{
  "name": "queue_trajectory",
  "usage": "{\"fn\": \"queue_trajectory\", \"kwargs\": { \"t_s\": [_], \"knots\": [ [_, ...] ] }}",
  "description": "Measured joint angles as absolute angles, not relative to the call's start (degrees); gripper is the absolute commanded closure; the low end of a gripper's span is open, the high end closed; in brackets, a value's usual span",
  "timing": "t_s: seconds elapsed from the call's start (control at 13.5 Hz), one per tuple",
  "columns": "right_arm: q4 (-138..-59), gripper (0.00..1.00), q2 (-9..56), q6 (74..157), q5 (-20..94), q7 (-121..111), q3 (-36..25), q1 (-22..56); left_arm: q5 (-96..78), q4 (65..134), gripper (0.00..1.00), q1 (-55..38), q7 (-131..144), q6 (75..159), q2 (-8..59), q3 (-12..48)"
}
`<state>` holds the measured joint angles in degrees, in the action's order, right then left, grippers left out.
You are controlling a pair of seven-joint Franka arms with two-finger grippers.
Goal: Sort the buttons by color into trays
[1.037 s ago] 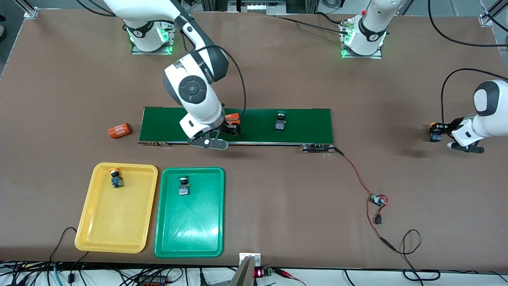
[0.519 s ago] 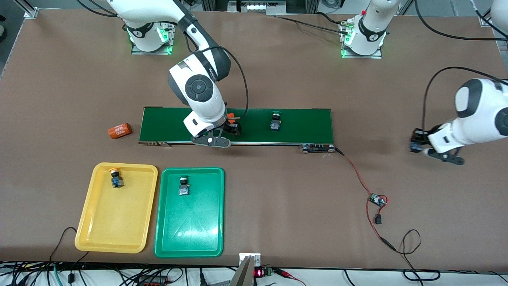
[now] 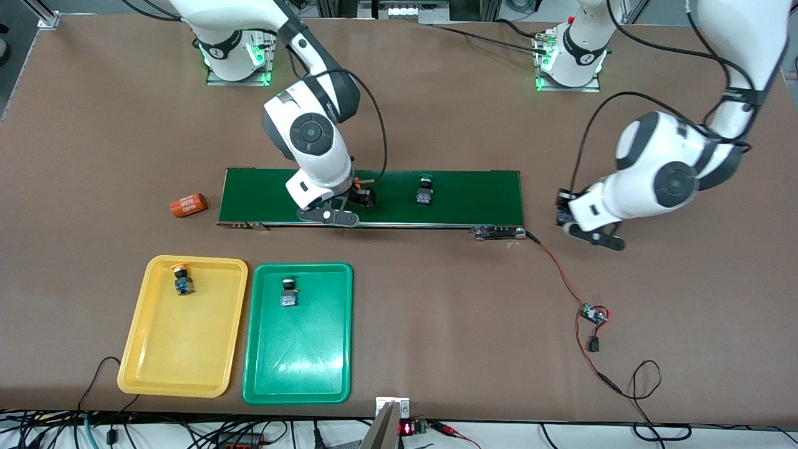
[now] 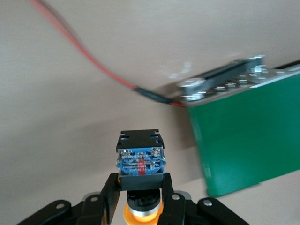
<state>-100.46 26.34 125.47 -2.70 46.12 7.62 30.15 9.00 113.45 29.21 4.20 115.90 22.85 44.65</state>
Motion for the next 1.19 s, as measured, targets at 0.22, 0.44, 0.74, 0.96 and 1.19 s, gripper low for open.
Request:
{"fn": "queue_trajectory", "kwargs": {
  "t_s": [0.22,0.44,0.74,0.96,1.19],
  "knots": [
    [-107.6,0.01,20.53,127.98,-2.71,46.19,7.68,30.16,8.84,113.65,0.98,21.06,14.38,116.29,23.14,44.66],
    [-113.92,0.01,16.83,132.07,-2.71,46.36,7.69,30.16,7.75,113.87,0.98,17.36,20.25,118.66,23.97,44.54],
    [-115.35,0.01,17.03,134.65,-2.71,46.75,7.69,30.15,7.58,114.96,0.98,17.0,22.09,121.23,25.41,44.3],
    [-115.38,0.0,17.02,134.75,-2.71,46.85,7.68,30.14,7.56,116.46,0.95,16.98,22.36,125.15,26.4,44.22],
    [-115.39,0.0,17.06,134.85,-2.71,46.93,7.68,30.14,7.56,117.14,0.0,16.56,22.47,126.7,27.43,44.21]
  ]
}}
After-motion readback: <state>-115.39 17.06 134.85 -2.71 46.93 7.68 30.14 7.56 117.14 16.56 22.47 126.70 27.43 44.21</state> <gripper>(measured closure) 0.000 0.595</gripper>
